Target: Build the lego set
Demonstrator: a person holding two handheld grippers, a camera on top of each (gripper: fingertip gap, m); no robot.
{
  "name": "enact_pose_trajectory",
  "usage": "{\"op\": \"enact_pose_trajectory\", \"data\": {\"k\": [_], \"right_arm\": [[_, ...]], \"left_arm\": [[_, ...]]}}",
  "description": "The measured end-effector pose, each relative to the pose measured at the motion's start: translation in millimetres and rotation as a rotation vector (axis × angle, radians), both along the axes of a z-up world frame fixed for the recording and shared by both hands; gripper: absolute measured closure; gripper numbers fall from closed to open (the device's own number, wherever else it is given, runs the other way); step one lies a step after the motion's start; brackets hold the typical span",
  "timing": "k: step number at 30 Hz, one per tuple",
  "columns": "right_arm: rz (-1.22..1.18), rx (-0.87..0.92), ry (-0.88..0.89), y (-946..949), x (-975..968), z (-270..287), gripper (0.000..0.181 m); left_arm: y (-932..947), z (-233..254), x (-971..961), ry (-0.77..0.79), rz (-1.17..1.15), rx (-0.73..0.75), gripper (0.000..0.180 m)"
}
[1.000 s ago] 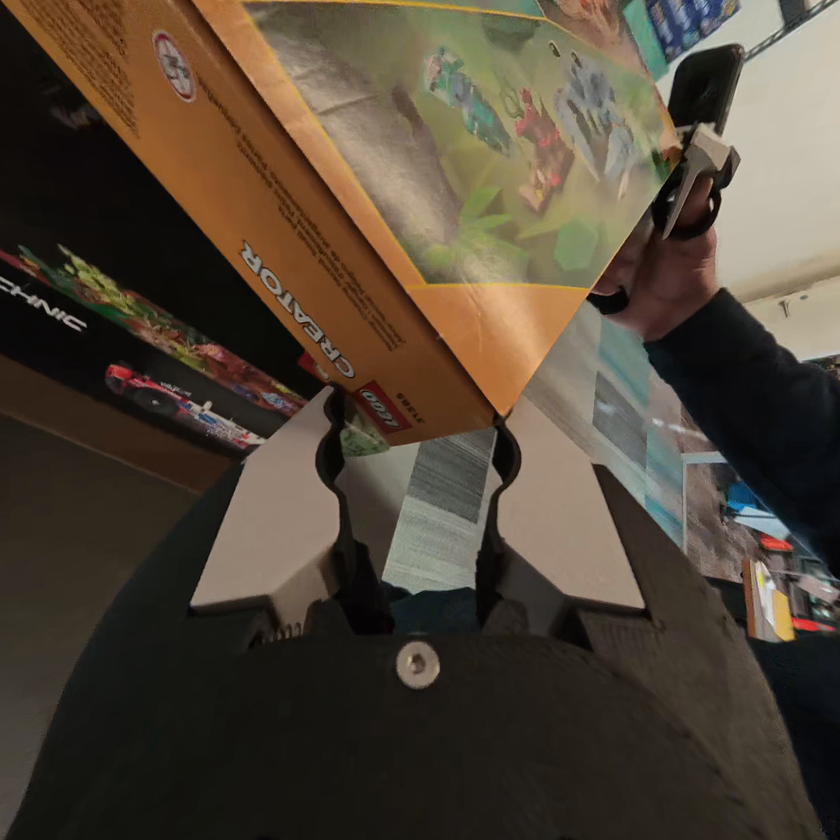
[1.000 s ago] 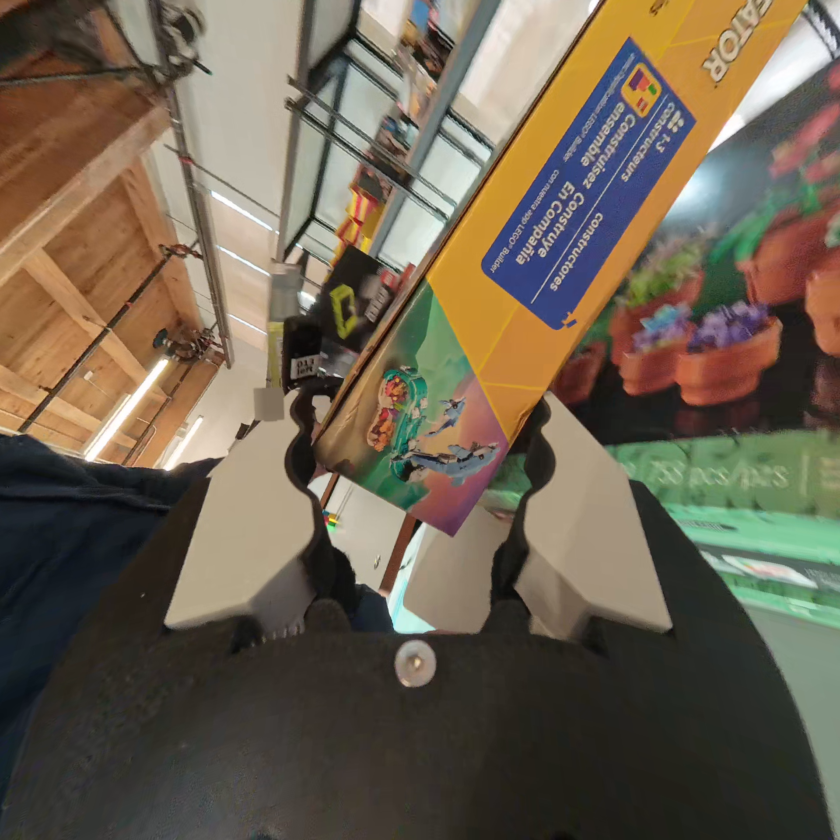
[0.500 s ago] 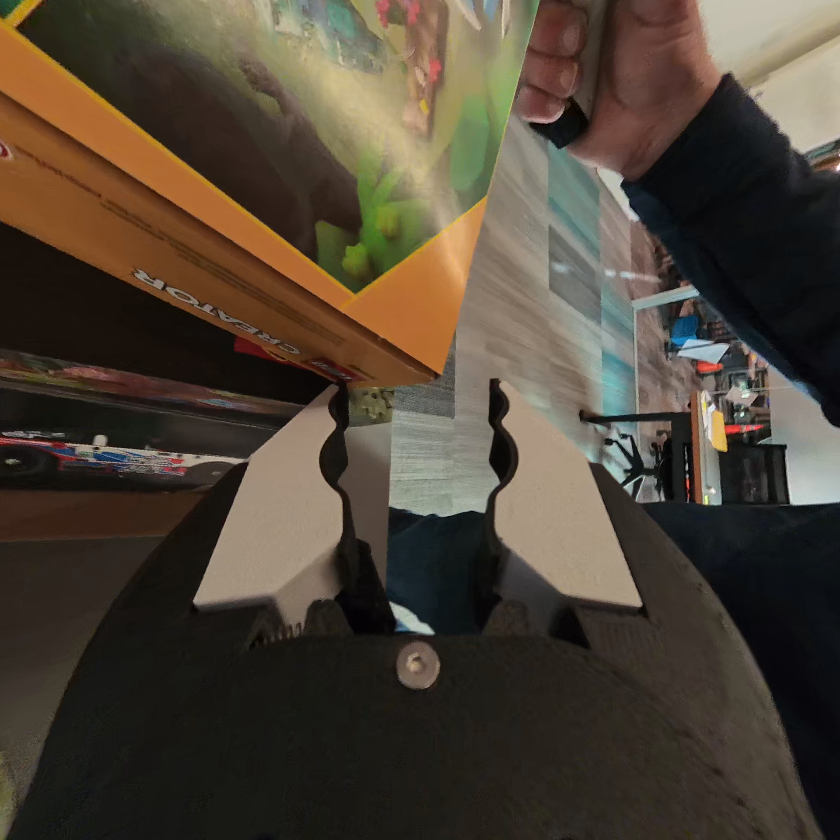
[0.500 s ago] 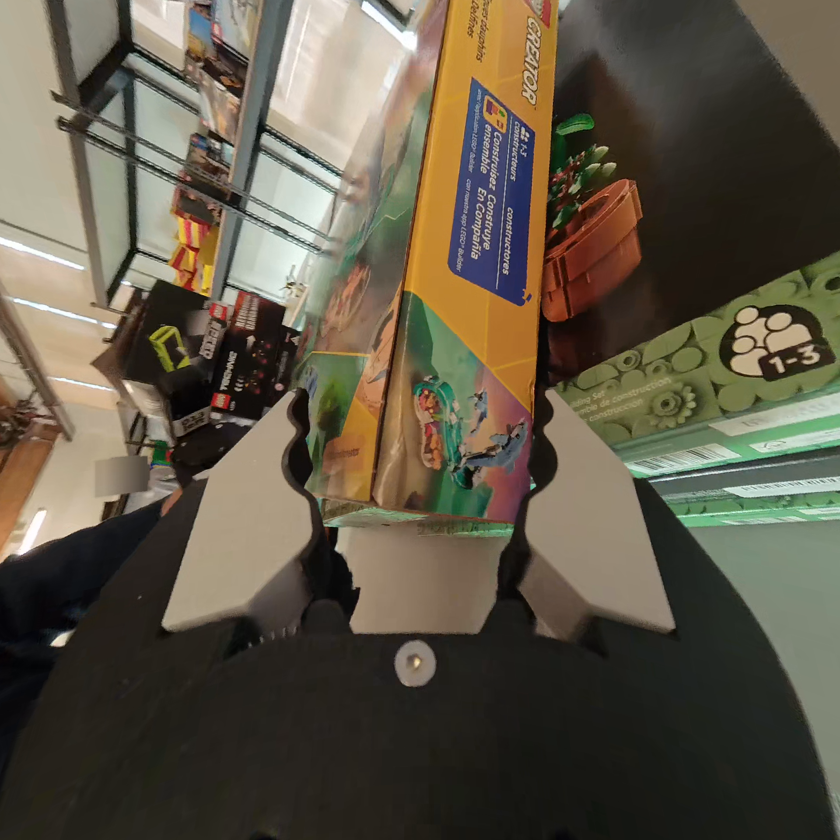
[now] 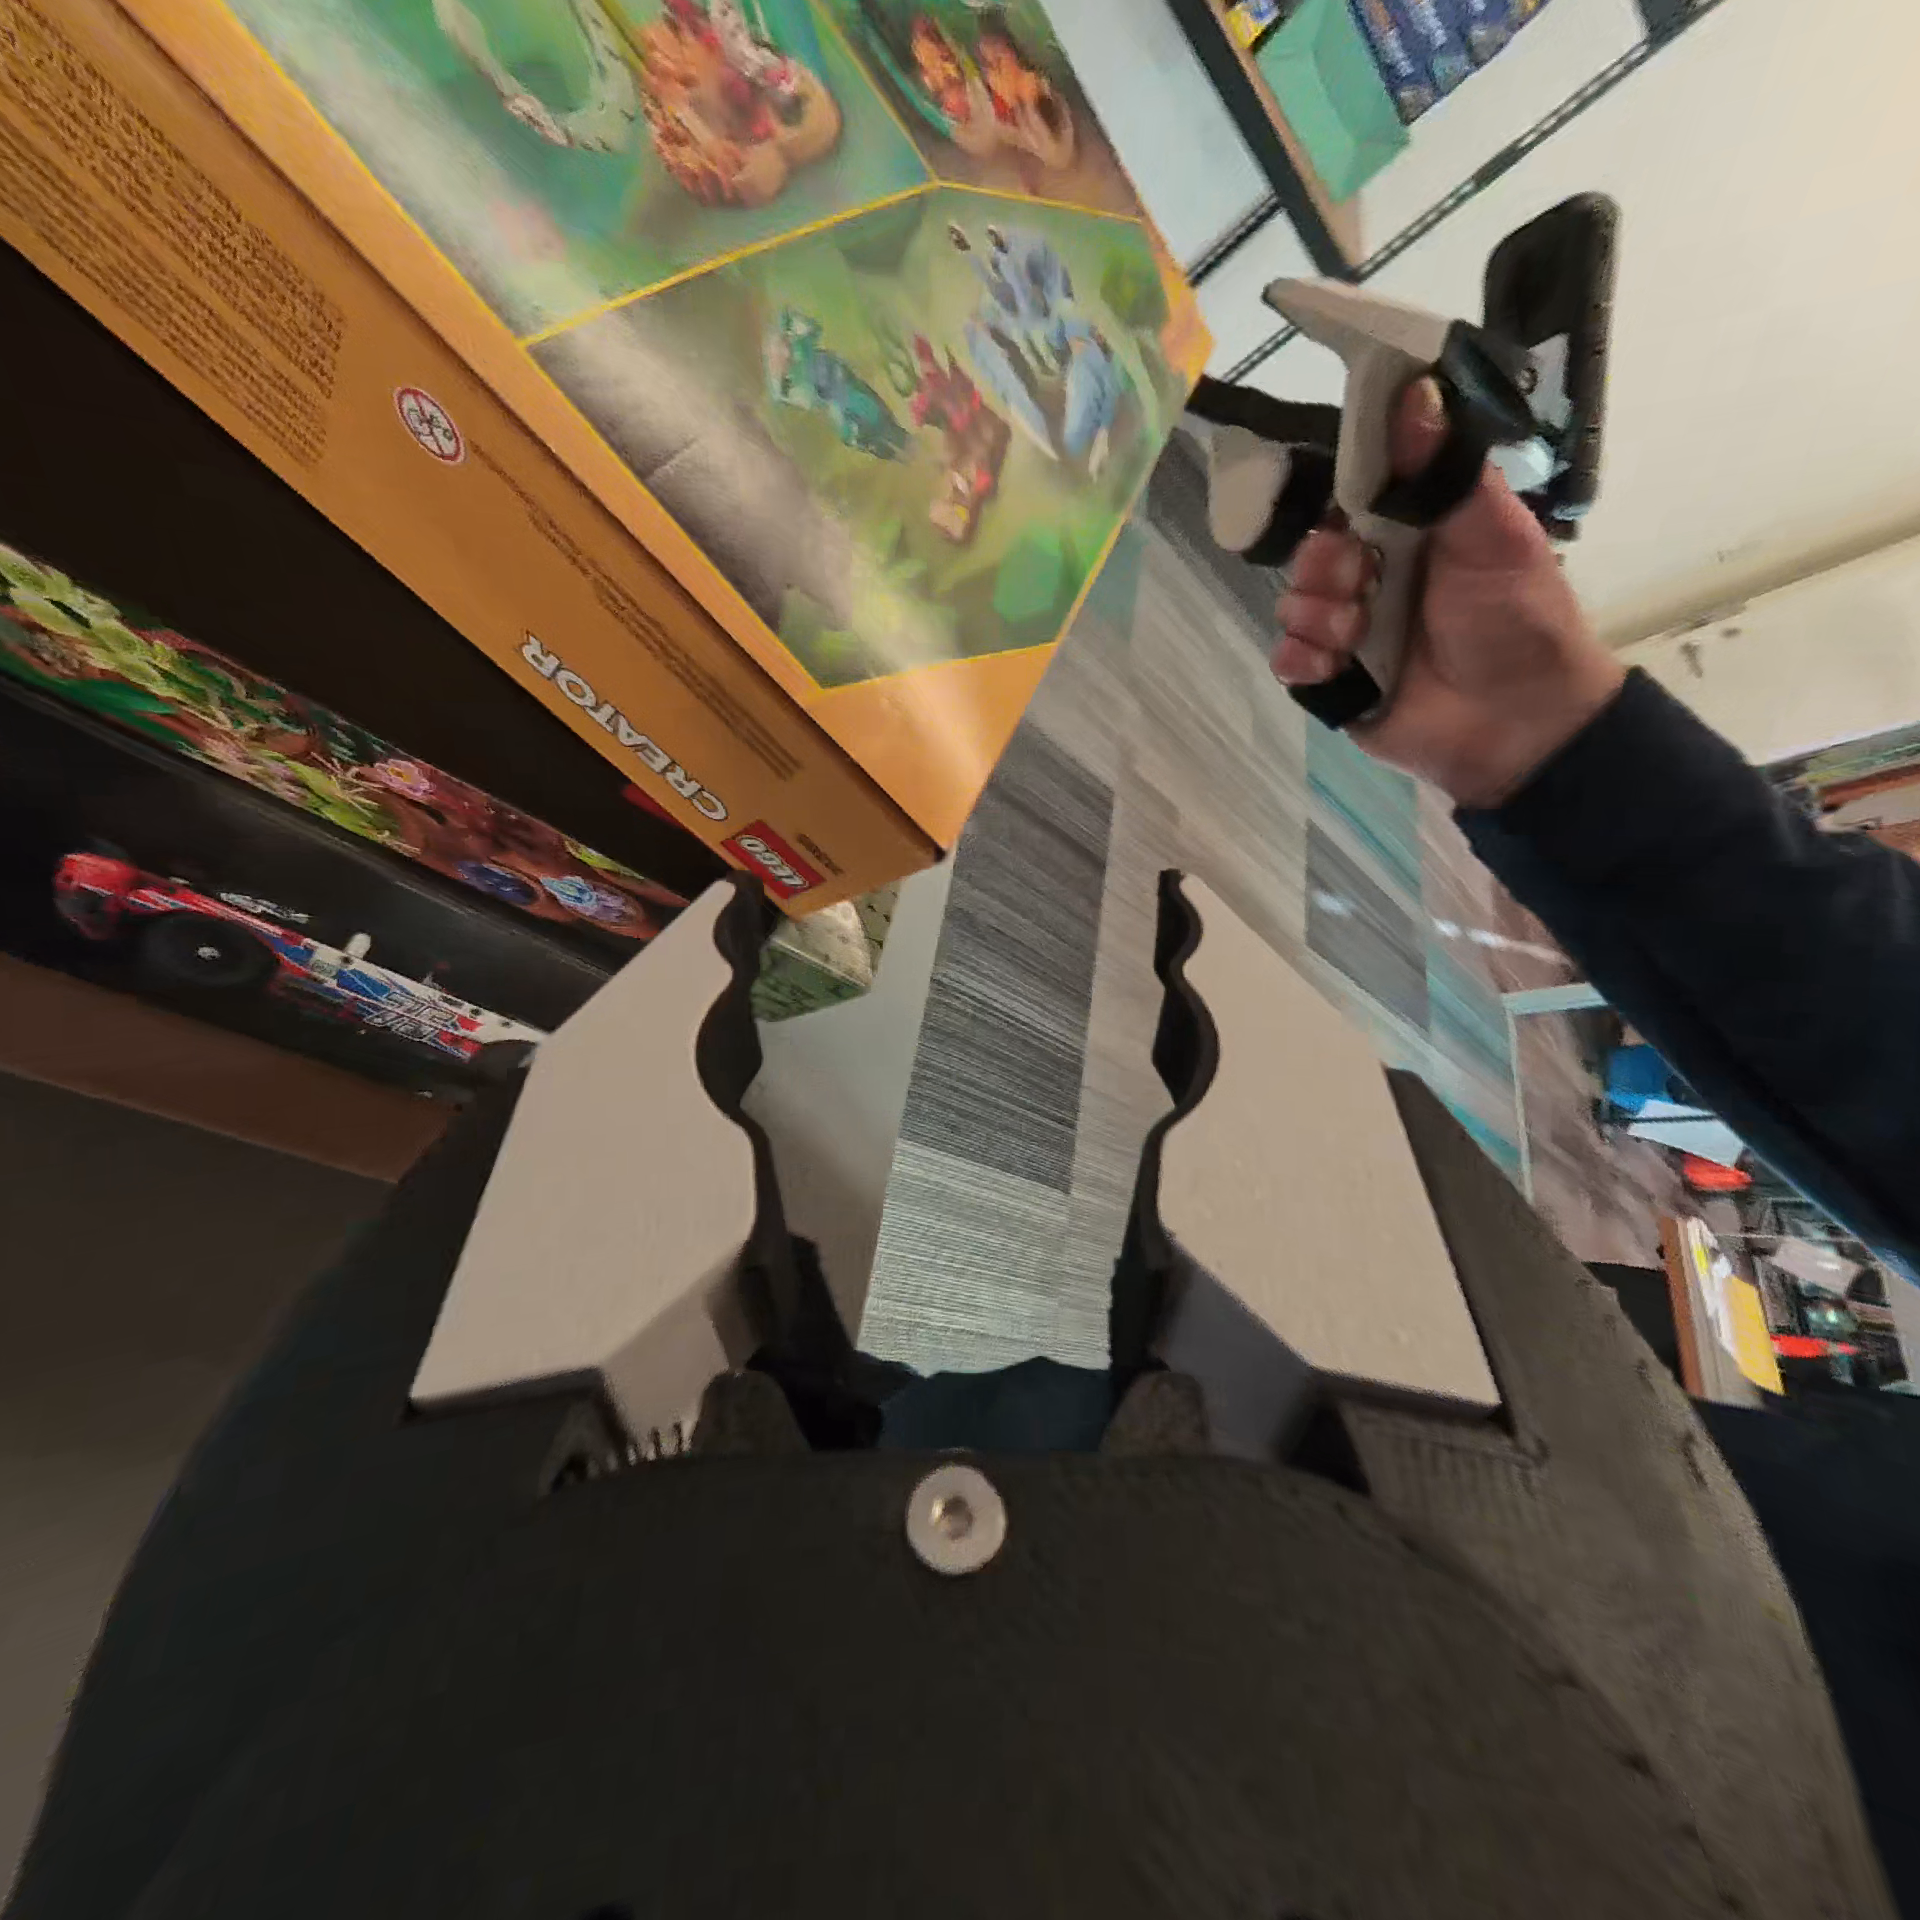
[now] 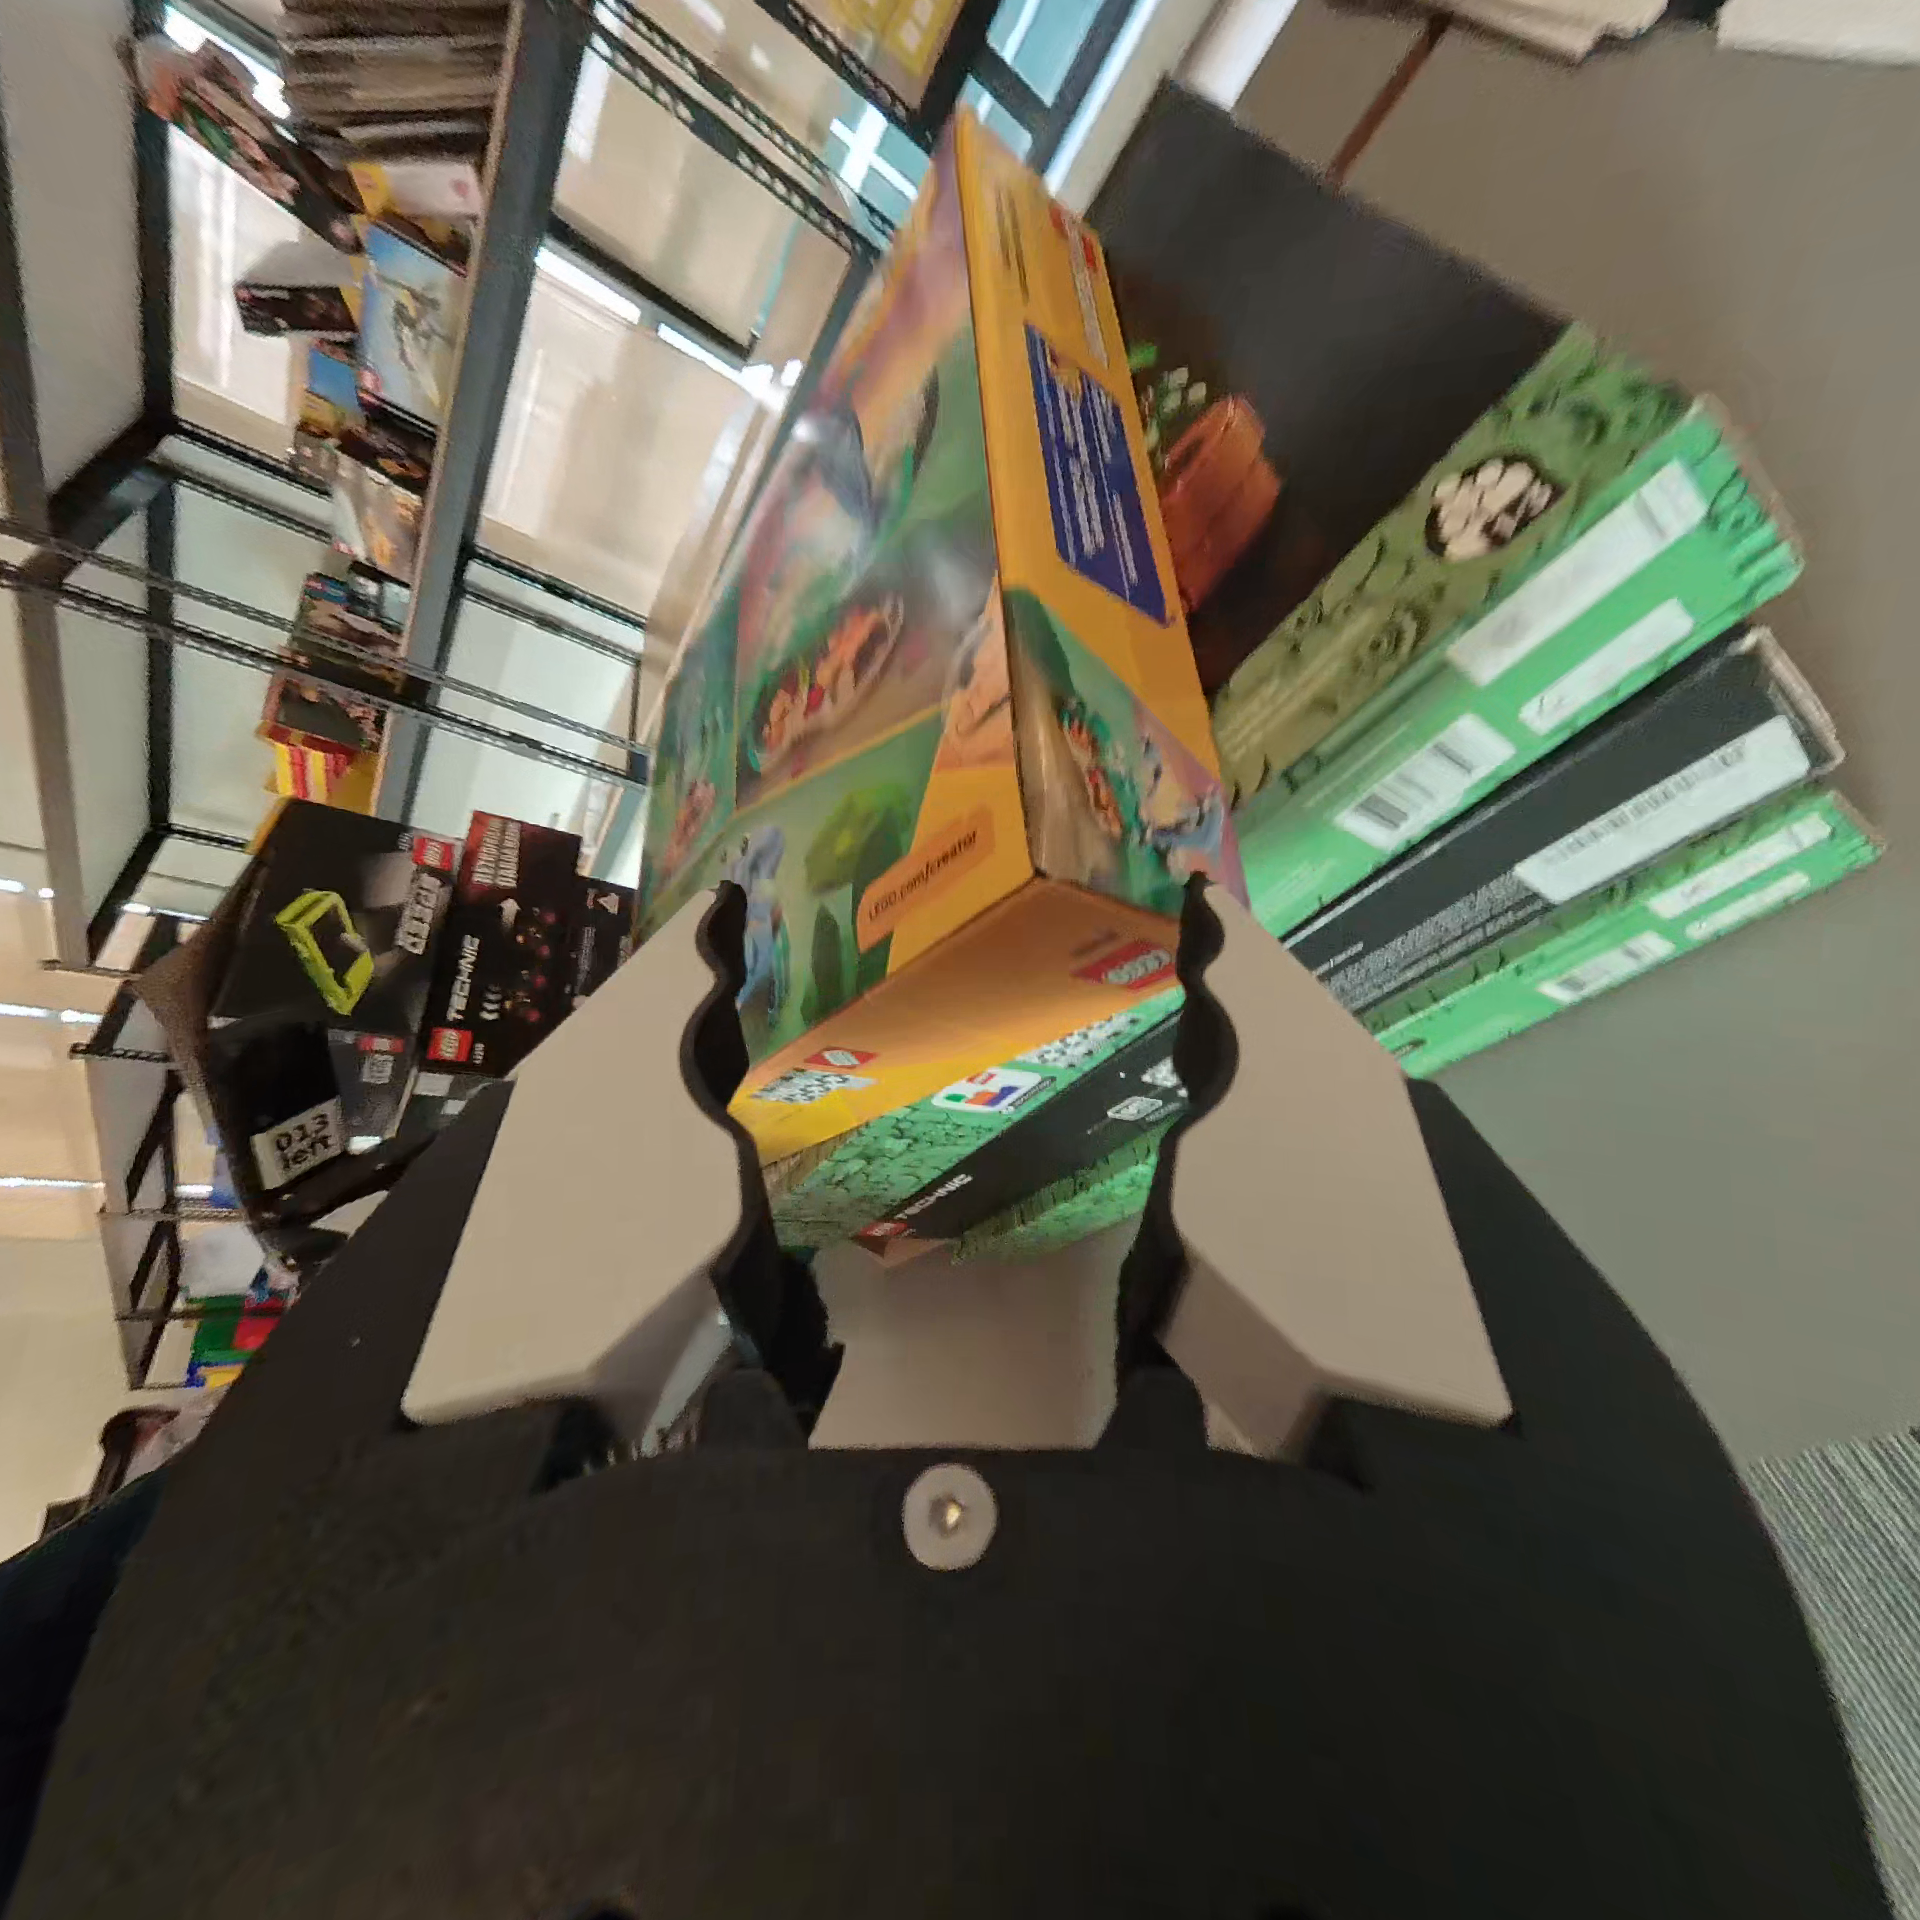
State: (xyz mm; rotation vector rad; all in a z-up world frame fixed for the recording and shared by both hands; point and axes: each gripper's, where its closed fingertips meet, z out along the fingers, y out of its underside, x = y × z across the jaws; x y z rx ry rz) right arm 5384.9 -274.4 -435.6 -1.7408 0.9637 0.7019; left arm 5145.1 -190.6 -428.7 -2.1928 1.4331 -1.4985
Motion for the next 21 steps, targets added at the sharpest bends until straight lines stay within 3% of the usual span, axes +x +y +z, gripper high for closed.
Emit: {"op": "enact_pose_trajectory", "data": {"k": [9, 13, 16, 21], "right_arm": [[-0.024, -0.121, -0.119, 18, 29, -5, 0.099], [0.022, -0.173, -0.105, 23, 45, -8, 0.113], [-0.042, -0.114, -0.132, 19, 58, 10, 0.122], [-0.014, -0.102, -0.228, 14, 34, 26, 0.118]], "left_arm": [[-41, -15, 36, 0.058, -0.145, 0.012, 0.081], [-47, -14, 42, 0.075, -0.183, 0.004, 0.08], [-45, -7, 28, 0.063, -0.188, -0.035, 0.088], [-19, -20, -55, 0.139, -0.11, 0.138, 0.091]]}}
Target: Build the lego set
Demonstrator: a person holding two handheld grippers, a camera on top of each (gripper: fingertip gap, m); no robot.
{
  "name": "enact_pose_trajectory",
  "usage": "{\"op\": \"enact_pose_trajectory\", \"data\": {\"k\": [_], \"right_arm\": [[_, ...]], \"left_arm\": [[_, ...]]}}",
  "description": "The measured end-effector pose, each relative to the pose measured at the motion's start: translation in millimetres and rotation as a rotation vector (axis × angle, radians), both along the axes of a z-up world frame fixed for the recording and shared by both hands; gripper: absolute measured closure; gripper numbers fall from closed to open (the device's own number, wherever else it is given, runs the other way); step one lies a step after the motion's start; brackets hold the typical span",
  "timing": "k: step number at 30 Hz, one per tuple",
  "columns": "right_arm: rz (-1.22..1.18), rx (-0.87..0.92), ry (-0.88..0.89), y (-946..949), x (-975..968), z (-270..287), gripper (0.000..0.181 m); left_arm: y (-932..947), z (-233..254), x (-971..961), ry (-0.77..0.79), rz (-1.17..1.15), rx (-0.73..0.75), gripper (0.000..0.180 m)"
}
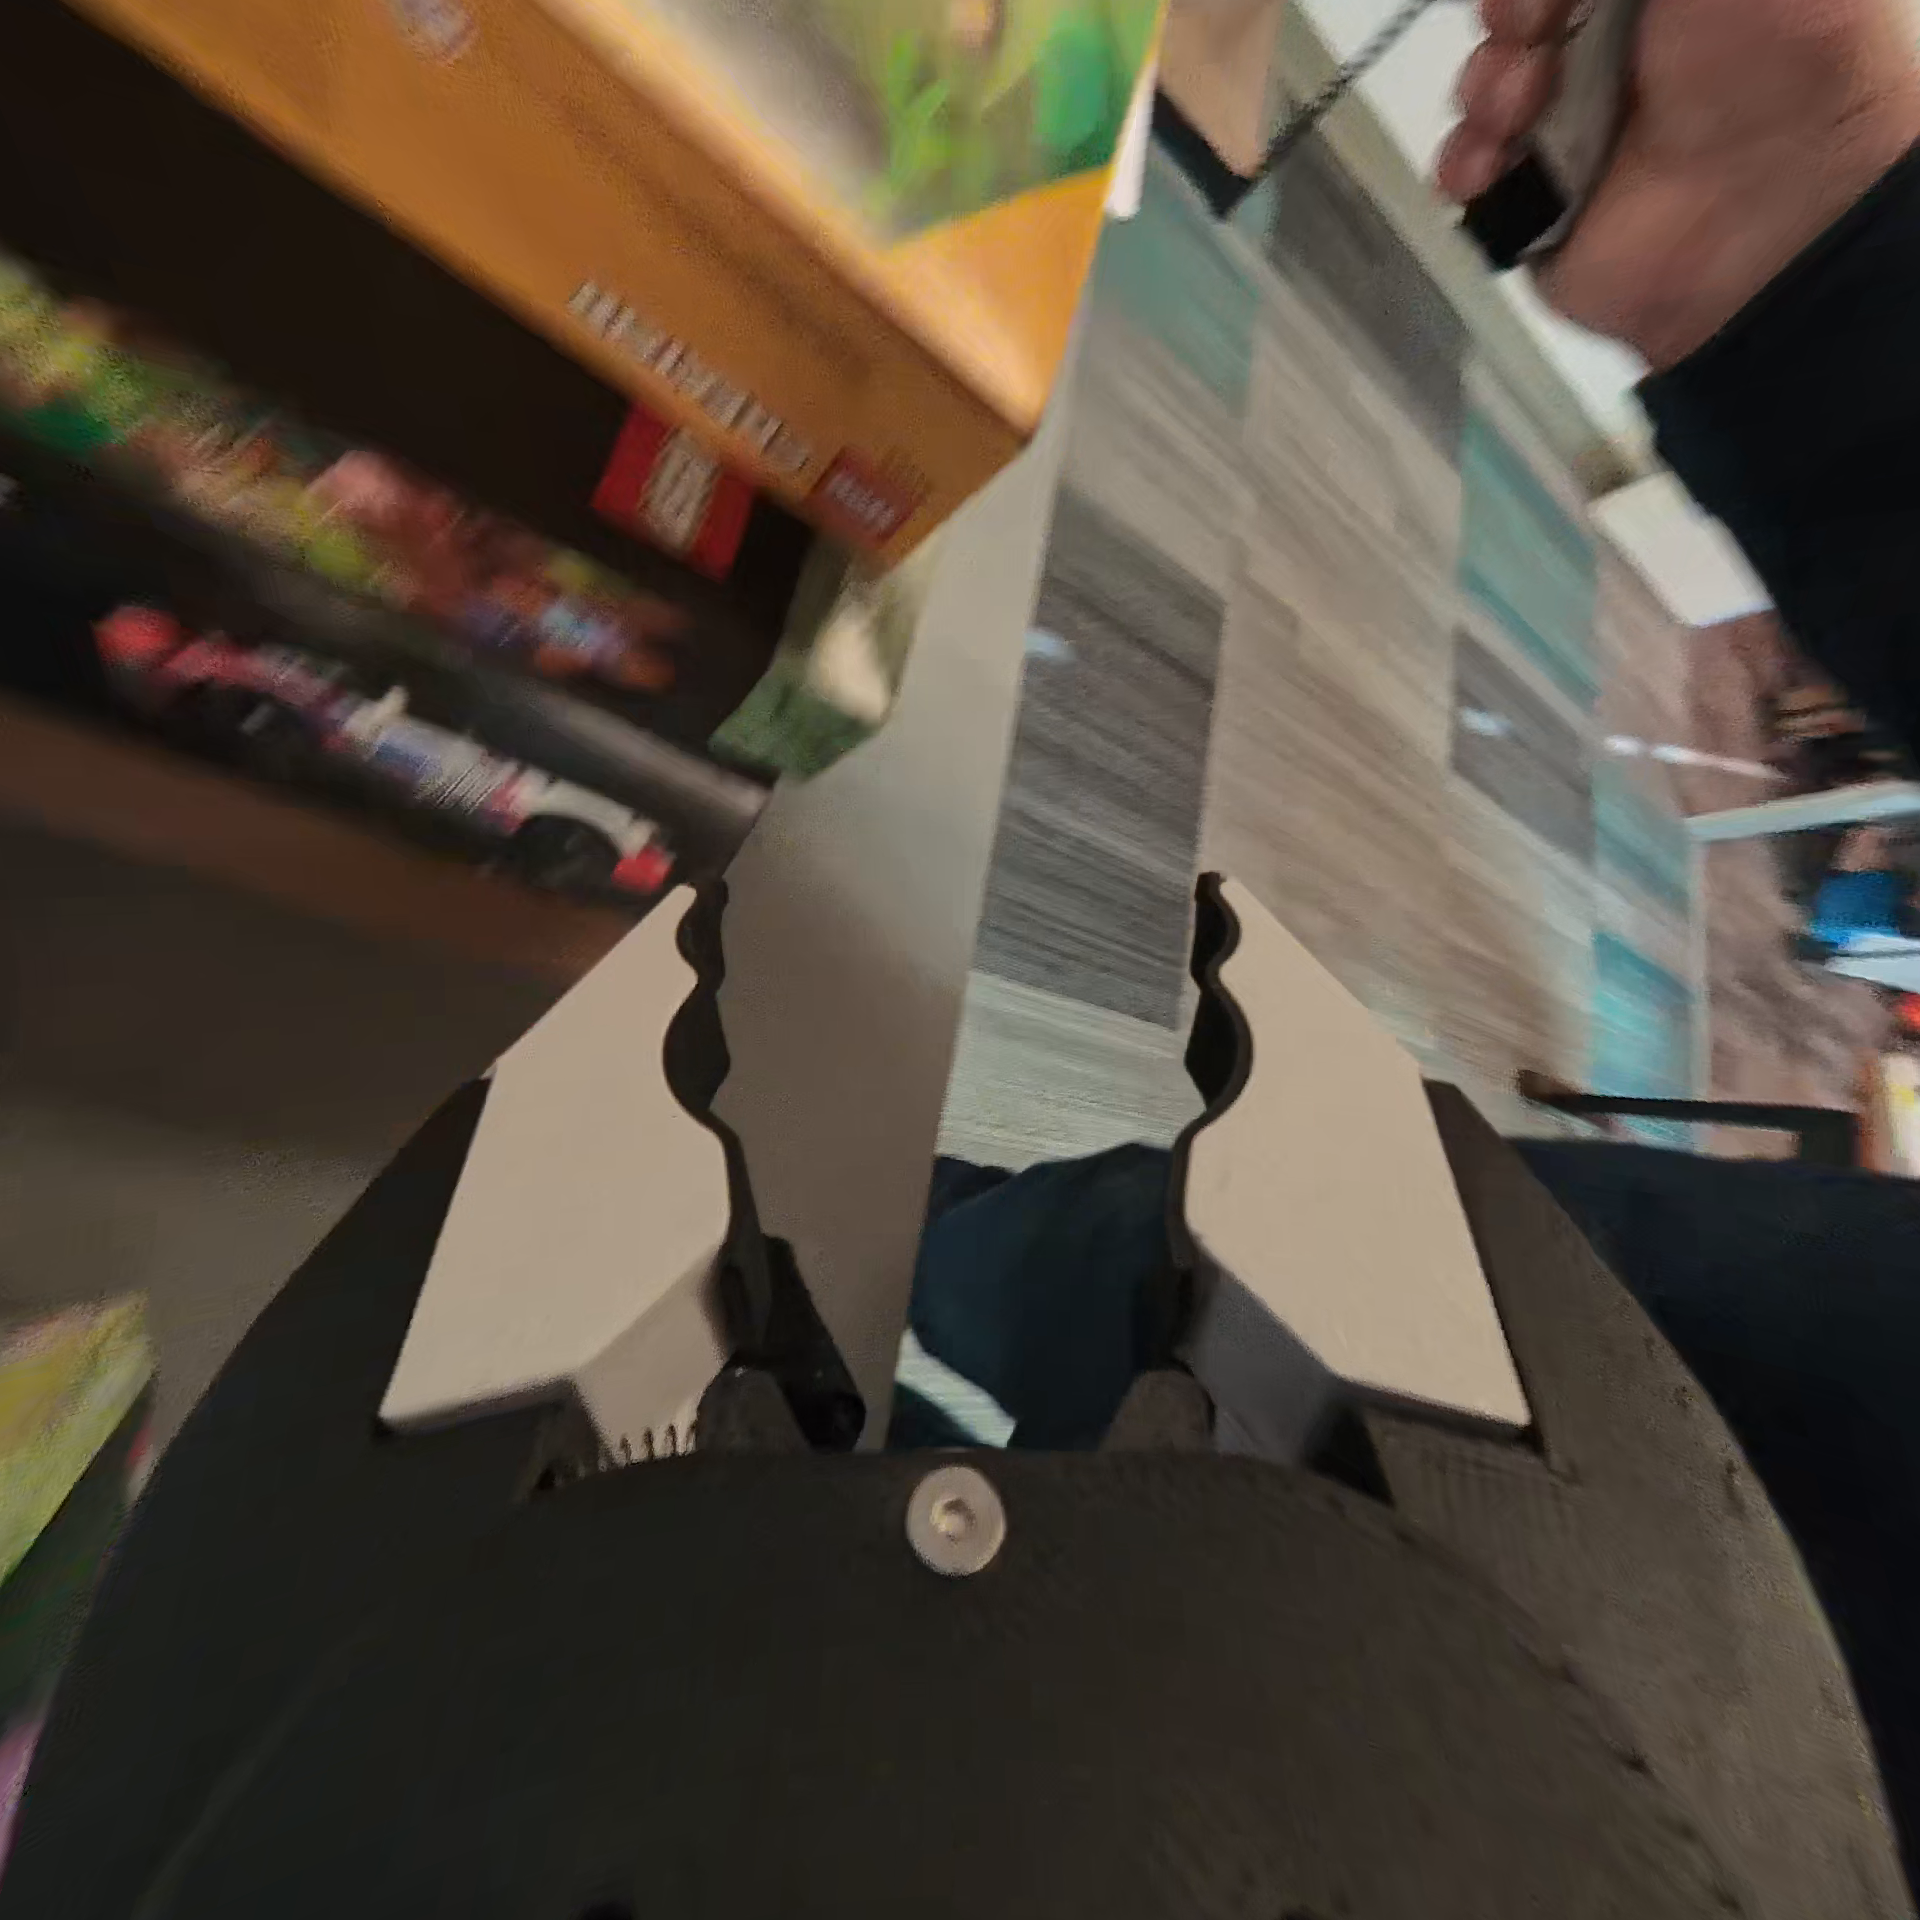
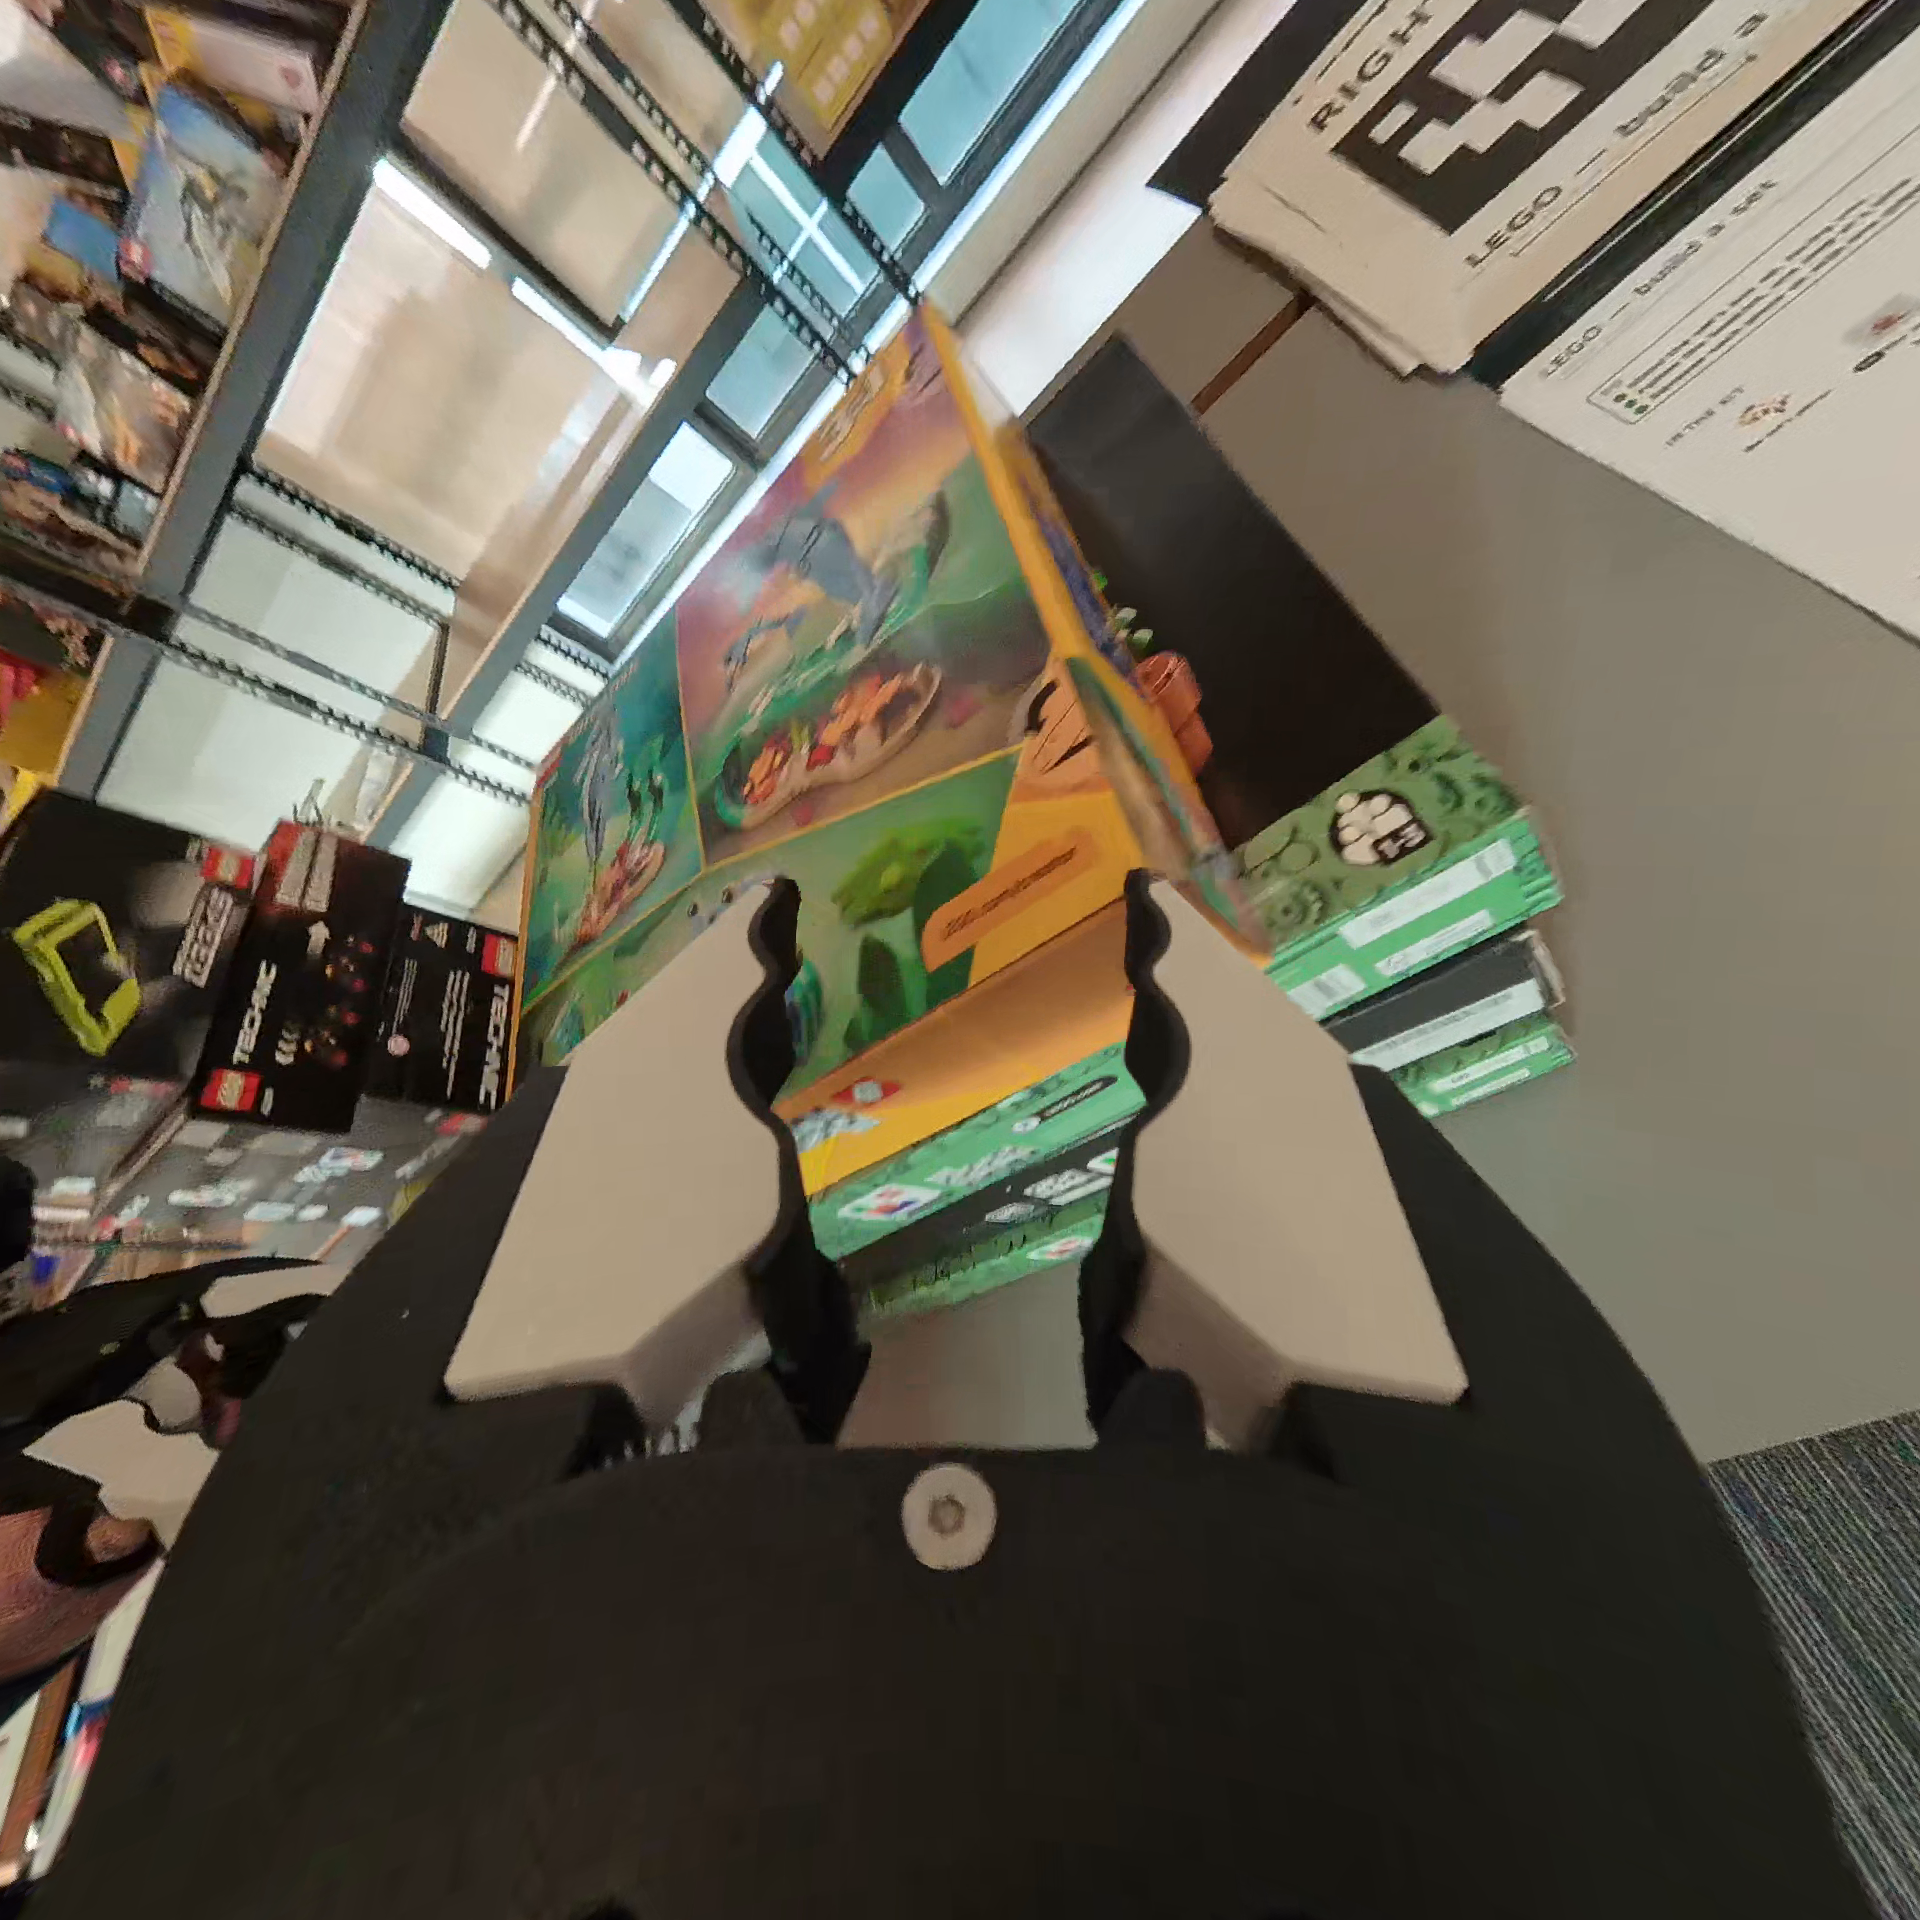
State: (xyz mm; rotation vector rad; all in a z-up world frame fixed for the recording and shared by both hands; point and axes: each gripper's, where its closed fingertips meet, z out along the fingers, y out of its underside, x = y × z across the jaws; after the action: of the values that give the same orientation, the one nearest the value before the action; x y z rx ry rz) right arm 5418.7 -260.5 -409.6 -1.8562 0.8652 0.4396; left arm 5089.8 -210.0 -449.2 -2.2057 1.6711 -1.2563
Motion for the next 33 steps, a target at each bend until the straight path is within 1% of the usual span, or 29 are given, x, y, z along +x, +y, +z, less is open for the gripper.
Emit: {"op": "enact_pose_trajectory", "data": {"k": [2, 4, 6, 7, 9, 10, 12, 13, 15, 17, 18, 19, 21, 23, 25, 27, 31, 33], "right_arm": [[0.038, -0.023, 0.026, -1, -18, -7, 0.114], [0.051, -0.004, 0.068, 0, -33, -8, 0.112], [0.082, 0.023, 0.077, 4, -48, -3, 0.121], [0.101, 0.018, 0.066, 7, -56, -2, 0.122], [0.135, 0.015, 0.031, 15, -69, 4, 0.122], [0.156, 0.021, 0.013, 21, -76, 9, 0.123], [0.201, 0.031, -0.022, 34, -90, 19, 0.126], [0.227, 0.034, -0.041, 41, -98, 24, 0.126], [0.275, 0.03, -0.085, 53, -112, 34, 0.127], [0.316, 0.034, -0.117, 61, -126, 43, 0.127], [0.336, 0.038, -0.131, 63, -133, 46, 0.128], [0.357, 0.039, -0.146, 65, -141, 49, 0.129], [0.392, 0.032, -0.175, 66, -157, 52, 0.13], [0.429, 0.042, -0.193, 64, -173, 56, 0.13], [0.476, 0.058, -0.198, 62, -192, 59, 0.13], [0.522, 0.057, -0.174, 60, -210, 57, 0.131], [0.619, 0.056, -0.104, 57, -245, 49, 0.133], [0.683, 0.076, -0.063, 55, -265, 49, 0.133]], "left_arm": [[20, -9, -47, 0.046, 0.074, 0.114, 0.09], [49, -18, -100, 0.119, 0.165, 0.265, 0.088], [79, -29, -155, 0.222, 0.256, 0.382, 0.084], [92, -35, -182, 0.283, 0.291, 0.423, 0.082], [113, -46, -226, 0.388, 0.338, 0.476, 0.074], [122, -48, -239, 0.403, 0.345, 0.512, 0.077], [130, -63, -262, 0.488, 0.325, 0.507, 0.078], [134, -69, -269, 0.524, 0.318, 0.511, 0.072], [141, -78, -278, 0.551, 0.285, 0.529, 0.077], [125, -98, -284, 0.596, 0.265, 0.336, 0.083], [117, -105, -284, 0.596, 0.256, 0.269, 0.097], [114, -109, -282, 0.581, 0.247, 0.262, 0.106], [112, -109, -282, 0.589, 0.236, 0.281, 0.112], [105, -107, -276, 0.565, 0.246, 0.252, 0.115], [95, -100, -265, 0.509, 0.261, 0.191, 0.116], [85, -90, -251, 0.441, 0.28, 0.119, 0.118], [58, -75, -230, 0.354, 0.261, -0.001, 0.118], [47, -62, -219, 0.282, 0.27, -0.086, 0.119]]}}
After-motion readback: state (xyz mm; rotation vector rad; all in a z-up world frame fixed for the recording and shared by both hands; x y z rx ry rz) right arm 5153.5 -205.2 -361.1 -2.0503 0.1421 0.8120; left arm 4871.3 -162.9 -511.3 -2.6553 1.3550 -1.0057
